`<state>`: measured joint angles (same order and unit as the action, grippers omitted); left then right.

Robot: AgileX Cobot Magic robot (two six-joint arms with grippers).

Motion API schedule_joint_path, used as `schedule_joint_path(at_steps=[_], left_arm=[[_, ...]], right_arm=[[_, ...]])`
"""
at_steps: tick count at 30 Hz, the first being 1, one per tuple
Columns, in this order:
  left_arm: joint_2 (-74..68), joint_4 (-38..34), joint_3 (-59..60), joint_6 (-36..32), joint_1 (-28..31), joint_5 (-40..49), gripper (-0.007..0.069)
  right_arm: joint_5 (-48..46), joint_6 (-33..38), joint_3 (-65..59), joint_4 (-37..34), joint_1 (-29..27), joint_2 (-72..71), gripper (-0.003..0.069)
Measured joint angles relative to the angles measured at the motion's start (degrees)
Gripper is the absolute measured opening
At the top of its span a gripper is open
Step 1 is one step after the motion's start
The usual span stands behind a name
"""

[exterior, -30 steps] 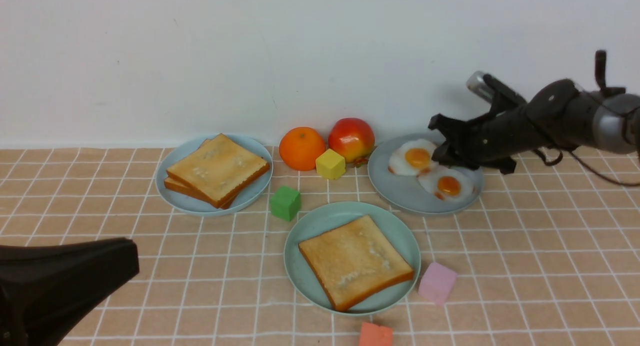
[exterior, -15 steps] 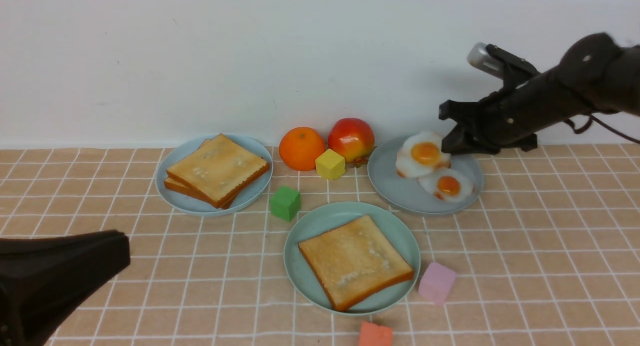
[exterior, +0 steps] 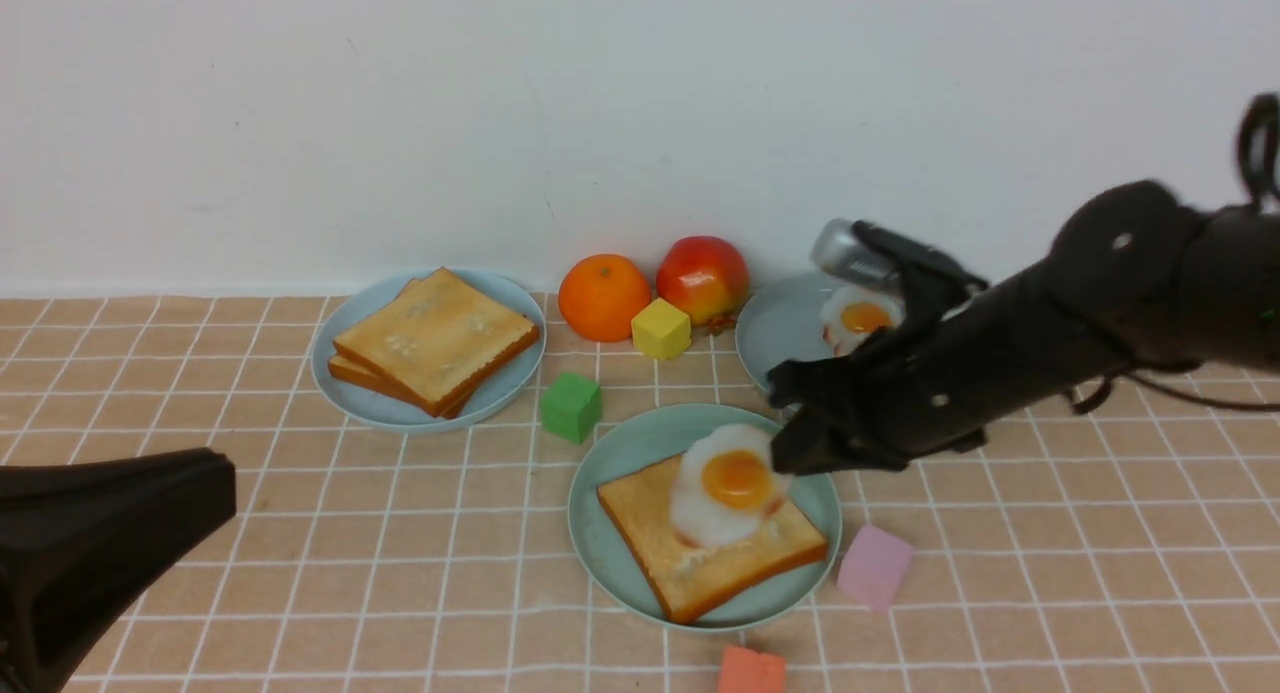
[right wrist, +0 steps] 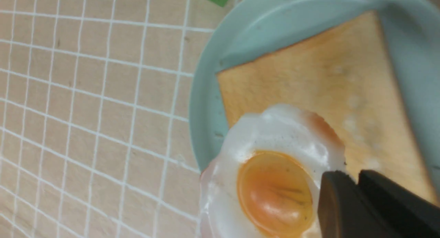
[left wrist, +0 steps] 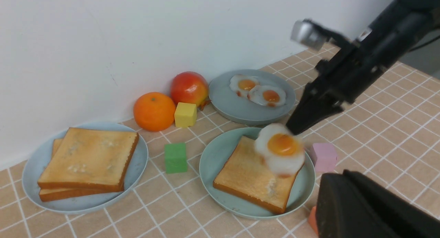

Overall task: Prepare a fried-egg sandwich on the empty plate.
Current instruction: Use the right arm to place the fried egg on the slice of bread in the middle, then use the left arm to grab a slice of bread

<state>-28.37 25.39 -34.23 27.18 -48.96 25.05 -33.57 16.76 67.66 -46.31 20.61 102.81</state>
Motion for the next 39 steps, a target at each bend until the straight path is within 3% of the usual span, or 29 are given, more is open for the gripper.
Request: schedule_joint_path(at_steps=[5,14,19,26,28,33,36,37,39], left_arm=[[0.0,0.0,0.0,0.0,0.0,0.1,0.0015],[0.0,0.0,0.0,0.0,0.0,-0.1,0.0018],[0.0,0.0,0.0,0.0,0.0,-0.1,0.0021],[-1.8,-0.7,0.0,1.4,0.0,0.0,0.0024],[-4.7,-0.9,0.0,4.0,0.0,0.6,0.0025],[-16.2,-1.4,-3.6,8.4,0.0,5.9,0.0011],[-26.6,-1.3,-9.4,7.7,0.5,10.0,-0.0013],[-27.2,-1.3,-9.4,7.6,0.6,10.2,-0.0013],[-34.4,-1.6,-14.6,4.0,3.6,10.9,-0.0013]], right_arm=[[5.2,0.0,0.0,-3.9,1.5,2.8,0.0059],[8.9,0.0,0.0,-3.8,0.9,5.9,0.0066],[8.7,0.5,0.0,-3.7,0.3,6.7,0.0136],[2.5,0.9,0.0,-1.7,-0.4,5.8,0.0345],[-0.6,0.9,0.0,0.8,-1.3,3.9,0.0358],[-9.9,0.9,0.0,8.6,-4.1,-6.3,0.0288],[-16.1,-0.4,0.0,15.0,-4.5,-15.9,0.0164],[-16.4,-0.5,0.0,15.4,-4.5,-16.5,0.0155],[-20.1,-2.7,0.0,19.8,-4.5,-23.3,0.0059]])
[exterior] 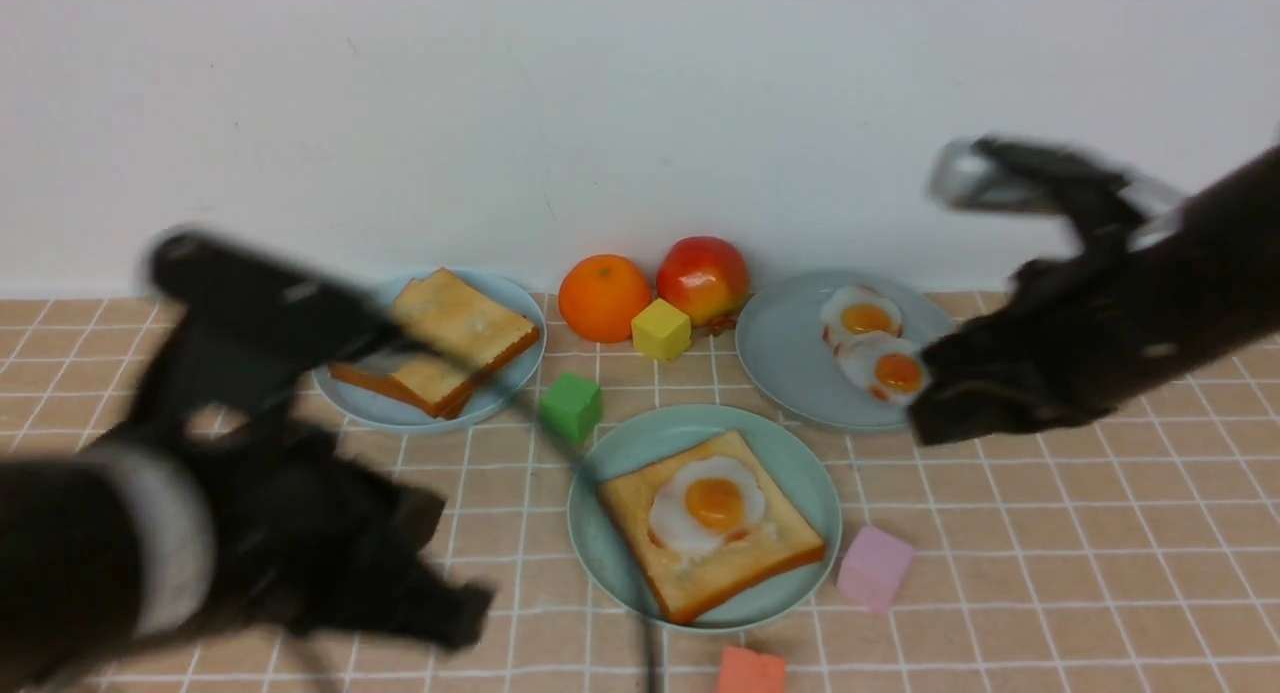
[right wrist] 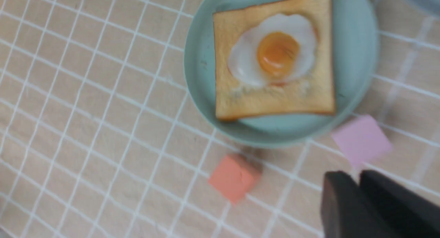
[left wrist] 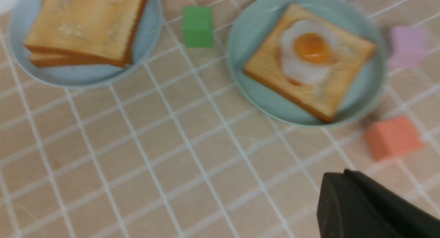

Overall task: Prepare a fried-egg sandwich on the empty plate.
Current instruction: Use the left arm to grab a slice of bread

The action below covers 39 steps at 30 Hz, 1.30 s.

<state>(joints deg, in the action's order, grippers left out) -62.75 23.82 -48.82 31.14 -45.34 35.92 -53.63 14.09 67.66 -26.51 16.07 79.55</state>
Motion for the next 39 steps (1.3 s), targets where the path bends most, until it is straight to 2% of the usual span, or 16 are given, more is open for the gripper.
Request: schedule_joint_path(at_steps=[2,3,5,8,14,18,19,25,26,27,29,34,39], left_arm=[[-5.7,-2.4,-4.5,-5.7,5.4,-0.2,-0.0013],[-6.2,-2.8,-4.9,-5.7,6.0,-0.2,-0.0013],[-12.7,-8.7,-9.8,-14.5,13.8,-0.3,-0.0013],[-21.0,-16.6,-14.9,-24.9,21.8,-0.6,-0.0013],[-36.9,-24.2,-25.4,-38.6,29.4,-0.8,-0.0010],[-44.5,-24.3,-31.4,-45.6,29.9,-1.5,0.0057],[-45.4,-24.4,-31.9,-46.2,29.9,-1.7,0.0069],[-52.2,-24.4,-35.9,-49.1,29.9,-7.0,0.0365],[-52.2,-24.4,-35.9,-49.2,29.9,-7.2,0.0373],[-53.1,-24.2,-35.9,-49.7,29.9,-8.8,0.0421],[-54.3,-24.2,-36.0,-50.1,29.9,-10.7,0.0468],[-56.8,-23.8,-36.0,-50.3,29.9,-13.4,0.0493],[-57.9,-21.8,-36.3,-50.3,29.9,-14.4,0.0456]], right_arm=[[-2.9,-2.3,0.0,3.5,0.0,-5.5,-0.0003],[-3.4,-2.7,0.0,4.1,0.0,-5.9,-0.0007],[-6.4,-4.8,0.0,7.2,0.0,-11.5,-0.0013],[-8.3,-5.7,0.0,8.6,0.0,-17.0,-0.0012],[-9.1,-6.1,0.0,9.0,0.0,-24.9,-0.0008],[-9.5,-6.3,0.0,9.2,0.0,-28.0,-0.0005],[-9.6,-6.3,0.0,9.3,0.0,-28.4,-0.0004],[-12.1,-6.3,0.0,9.6,0.0,-30.5,0.0001],[-12.2,-6.3,0.0,9.6,0.0,-30.5,0.0001],[-12.3,-6.4,-0.3,9.6,0.0,-30.5,0.0001],[-12.3,-6.4,-1.2,9.6,0.0,-30.5,0.0001],[-11.9,-6.4,-3.9,9.6,0.0,-30.5,0.0004],[-11.4,-6.4,-6.8,9.5,0.0,-30.5,0.0010]])
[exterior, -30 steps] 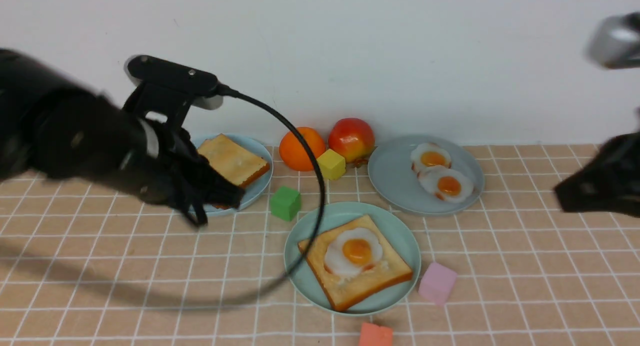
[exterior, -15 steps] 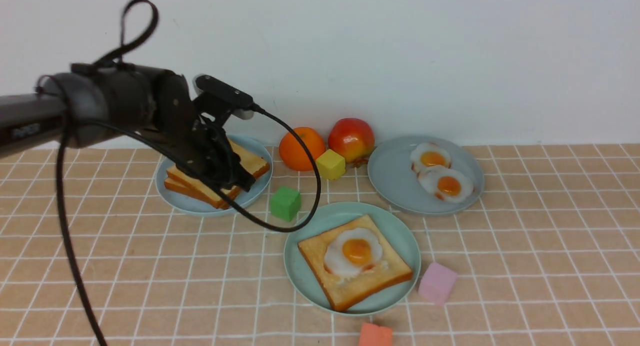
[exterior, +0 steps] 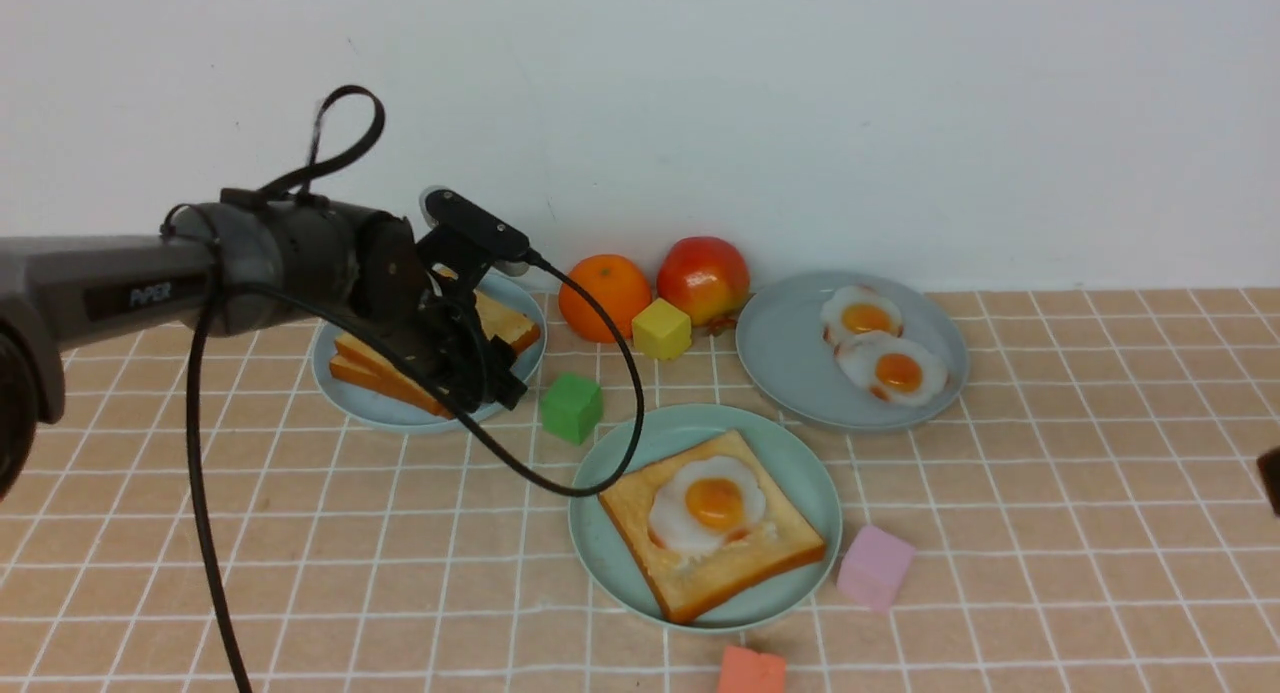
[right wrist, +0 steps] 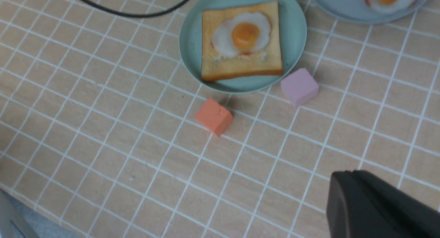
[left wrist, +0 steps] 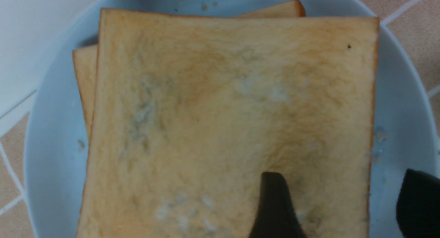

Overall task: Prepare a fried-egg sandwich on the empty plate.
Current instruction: Use the left arm to grab a slice of bread, then use the left arm to place a slice of bread on the fried egg in the middle

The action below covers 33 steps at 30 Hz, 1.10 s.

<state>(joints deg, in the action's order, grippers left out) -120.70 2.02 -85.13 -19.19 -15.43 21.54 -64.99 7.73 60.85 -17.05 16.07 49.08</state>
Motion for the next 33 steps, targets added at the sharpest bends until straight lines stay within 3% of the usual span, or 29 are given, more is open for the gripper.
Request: schedule_joint_path(at_steps=[3,9,12,21,25,30,33], left_arm=[[0.0,0.5,0.0,0.0,0.0,-0.1,0.0386],[0.3,0.7,0.0,0.0,0.0,-0.2,0.0158],[1.5,0.6,0.0,0.0,0.0,0.5,0.0094],[12.2,-2.0,0.0,0.0,-1.9,6.1,0.0087],[16.7,-3.6,1.9,0.1,-7.5,10.0,0.0087],[18.2,-4.5,8.5,1.2,-20.0,9.2,0.0087],[16.8,-3.2,11.5,2.8,-24.7,6.6,0.0080]], right_arm=[[-0.1,-0.1,-0.7,-0.2,0.0,0.0,0.0013],[-0.7,-0.1,-1.0,-0.6,0.0,0.0,0.0018],[-0.8,-0.1,-1.0,-0.9,0.0,-0.1,0.0021],[-0.8,-0.1,-1.0,-1.0,0.0,-0.4,0.0023],[-0.8,-0.3,-1.0,0.1,0.0,-2.4,0.0026],[-1.8,-0.4,-1.0,2.4,0.0,-8.5,0.0032],[-2.3,-0.6,-1.0,2.5,0.0,-11.9,0.0032]])
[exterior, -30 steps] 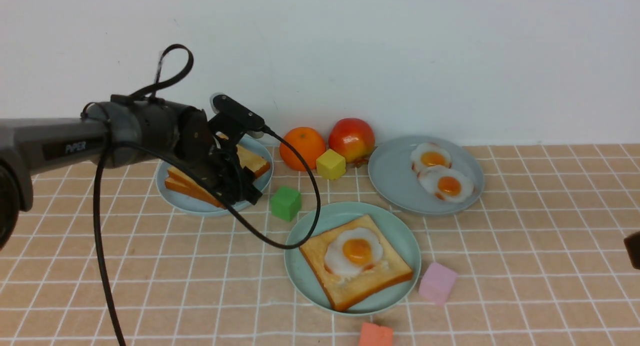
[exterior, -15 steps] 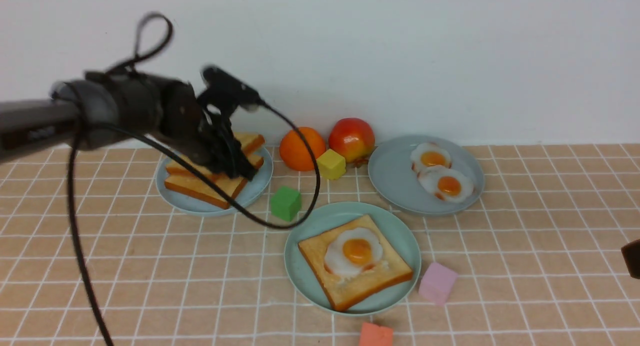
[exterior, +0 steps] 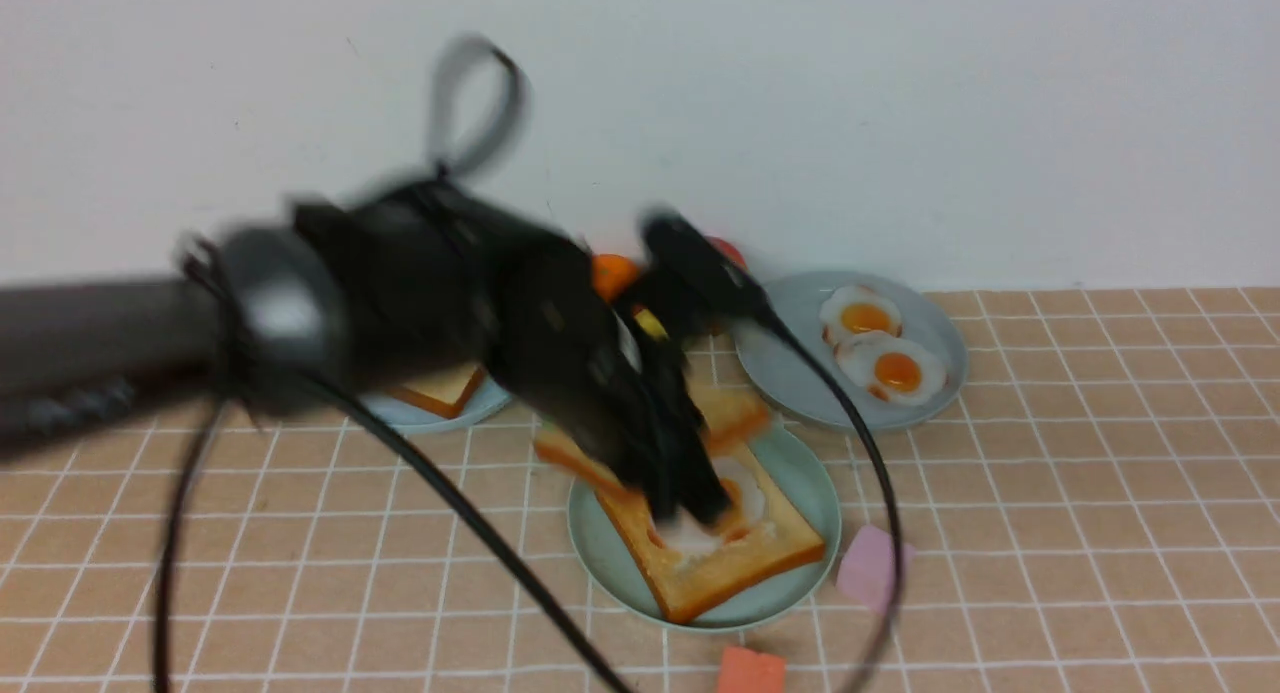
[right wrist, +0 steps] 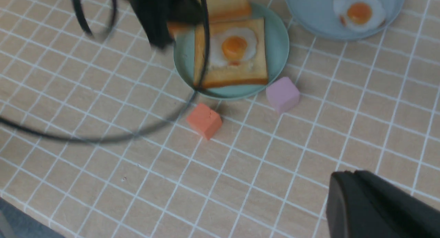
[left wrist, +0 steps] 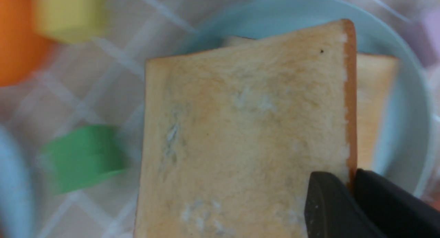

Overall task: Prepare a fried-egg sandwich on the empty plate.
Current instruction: Use the left arm to place a slice of bread on the fried egg in the middle

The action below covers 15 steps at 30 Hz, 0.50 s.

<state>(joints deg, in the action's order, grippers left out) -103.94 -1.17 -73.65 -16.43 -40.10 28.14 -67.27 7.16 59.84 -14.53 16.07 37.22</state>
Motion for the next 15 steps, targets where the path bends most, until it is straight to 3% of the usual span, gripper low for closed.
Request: schedule_joint_path(at_steps=[8,15], left_arm=[[-3.7,6.7,0.6,1.3,-2.5,-4.4,0.0076],[-5.4,7.5,0.6,1.3,-2.5,-5.8,0.0075]], right_arm=[[-0.7,-0.7,0.0,0.2,0.0,-6.2,0.0033],[-1.9,-1.1,0.0,0.2,0.0,-7.1,0.0040]])
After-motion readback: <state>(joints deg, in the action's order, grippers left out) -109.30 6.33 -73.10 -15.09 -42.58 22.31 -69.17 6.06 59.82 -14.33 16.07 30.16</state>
